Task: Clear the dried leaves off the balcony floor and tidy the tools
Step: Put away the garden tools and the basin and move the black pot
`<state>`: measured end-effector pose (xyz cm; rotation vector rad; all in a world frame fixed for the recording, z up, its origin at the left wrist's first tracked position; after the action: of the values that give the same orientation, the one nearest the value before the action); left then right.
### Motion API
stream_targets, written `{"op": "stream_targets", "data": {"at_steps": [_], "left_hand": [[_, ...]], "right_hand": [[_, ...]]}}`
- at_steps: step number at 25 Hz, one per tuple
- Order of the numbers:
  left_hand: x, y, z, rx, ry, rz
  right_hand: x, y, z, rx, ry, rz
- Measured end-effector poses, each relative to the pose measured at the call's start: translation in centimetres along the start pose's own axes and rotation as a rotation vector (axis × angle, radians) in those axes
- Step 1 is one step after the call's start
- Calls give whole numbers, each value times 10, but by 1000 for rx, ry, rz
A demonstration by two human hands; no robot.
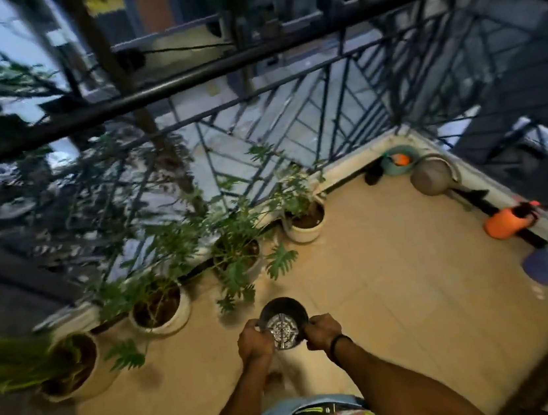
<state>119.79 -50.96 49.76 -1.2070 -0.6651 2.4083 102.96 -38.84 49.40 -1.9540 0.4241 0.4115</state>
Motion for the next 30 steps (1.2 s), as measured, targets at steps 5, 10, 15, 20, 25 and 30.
{"op": "stream_targets", "data": {"at_steps": [5,10,15,20,25,30], "left_hand": [[26,41,77,115,30,-98],[62,58,118,180,171,-215],[105,80,174,233,168,-235],[174,103,248,246,82,-221],[225,97,359,281,-14,-169],[265,119,442,284,-25,-250]], "right_hand": [[-48,24,-4,124,271,138],[-67,70,34,250,345,122],[-132,88,17,213,275,96],[-225,159,29,226,334,96],[-345,216,24,138,377,164],[-408,270,34,217,519,193]]}}
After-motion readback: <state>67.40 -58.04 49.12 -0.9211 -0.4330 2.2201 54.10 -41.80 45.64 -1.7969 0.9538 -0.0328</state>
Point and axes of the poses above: each hand's wrist, its own y-axis towards the middle knuckle, its own x-axis out of the palm, z = x × y, the point moved 10 cm from there along y, towards the middle knuckle, and after that the axes turned 1 degree about x, right-handed, at the moved point
